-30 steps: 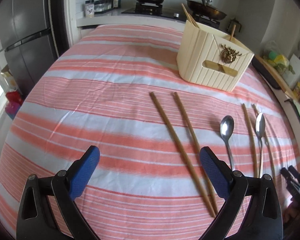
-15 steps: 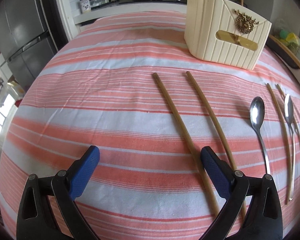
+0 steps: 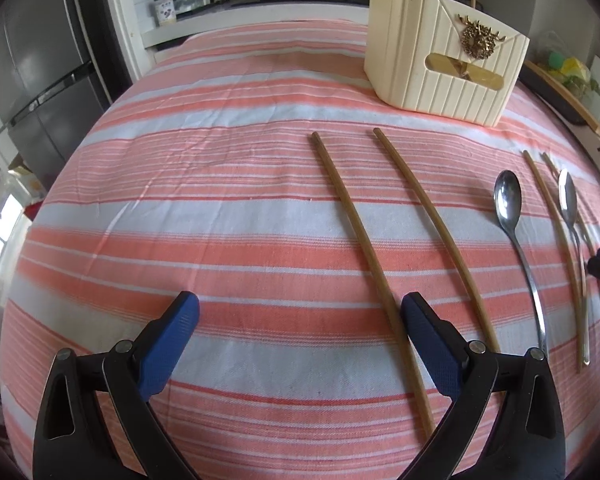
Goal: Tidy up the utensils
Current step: 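Lower the right tool onto a wooden chopstick and close it, then close the left tool on another chopstick while the right tool regrips its chopstick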
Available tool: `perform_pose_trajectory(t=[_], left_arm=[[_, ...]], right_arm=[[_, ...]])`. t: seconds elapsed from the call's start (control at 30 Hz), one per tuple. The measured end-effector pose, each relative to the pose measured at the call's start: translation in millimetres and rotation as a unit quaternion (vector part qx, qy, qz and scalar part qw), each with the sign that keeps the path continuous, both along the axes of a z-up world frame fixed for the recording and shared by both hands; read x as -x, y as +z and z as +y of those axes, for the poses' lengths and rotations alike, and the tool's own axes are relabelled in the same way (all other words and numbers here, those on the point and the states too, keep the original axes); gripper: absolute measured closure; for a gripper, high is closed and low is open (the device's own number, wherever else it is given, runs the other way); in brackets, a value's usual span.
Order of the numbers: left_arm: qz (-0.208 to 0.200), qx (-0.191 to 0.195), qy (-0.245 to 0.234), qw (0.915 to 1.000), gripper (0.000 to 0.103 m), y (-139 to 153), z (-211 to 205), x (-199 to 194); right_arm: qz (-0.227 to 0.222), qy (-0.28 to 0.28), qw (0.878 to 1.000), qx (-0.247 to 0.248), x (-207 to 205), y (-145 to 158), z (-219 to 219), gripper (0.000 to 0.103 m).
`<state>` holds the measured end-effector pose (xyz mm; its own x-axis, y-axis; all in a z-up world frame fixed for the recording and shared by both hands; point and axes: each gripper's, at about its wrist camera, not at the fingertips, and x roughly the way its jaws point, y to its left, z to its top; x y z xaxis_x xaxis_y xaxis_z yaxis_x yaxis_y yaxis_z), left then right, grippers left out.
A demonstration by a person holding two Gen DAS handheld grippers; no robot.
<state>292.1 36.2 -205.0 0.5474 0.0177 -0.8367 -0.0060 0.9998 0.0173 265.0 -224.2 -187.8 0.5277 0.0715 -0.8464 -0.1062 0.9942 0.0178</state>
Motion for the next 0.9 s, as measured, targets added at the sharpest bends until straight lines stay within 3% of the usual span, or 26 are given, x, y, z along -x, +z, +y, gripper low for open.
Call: perform_pose_trajectory(t=[0.03, 0.07, 0.1, 0.37, 0.6, 0.9], left_arm=[[0.000, 0.000, -0.001, 1.0000, 0.002, 0, 1, 2], [0.000, 0.000, -0.001, 1.0000, 0.002, 0, 2, 4], [-0.001, -0.001, -0.001, 1.0000, 0.002, 0, 3, 6], [0.006, -0.002, 0.000, 1.0000, 0.002, 0, 19, 15], [0.018, -0.007, -0.011, 0.9998, 0.002, 2, 33, 23], [0.035, 0.001, -0.023, 0.9991, 0.002, 2, 47, 26]], right_arm=[[-0.002, 0.002, 1.000, 0.009, -2, -3, 2, 0.072], [-0.011, -0.002, 1.000, 0.017, -2, -2, 3, 0.087], [-0.007, -0.012, 1.000, 0.027, -2, -2, 2, 0.096], [0.004, -0.096, 0.995, 0.035, 30, 1, -38, 0.096], [0.018, -0.123, 0.991, 0.045, 72, 5, -52, 0.096], [0.020, -0.156, 0.984, 0.078, 75, -1, -75, 0.096]])
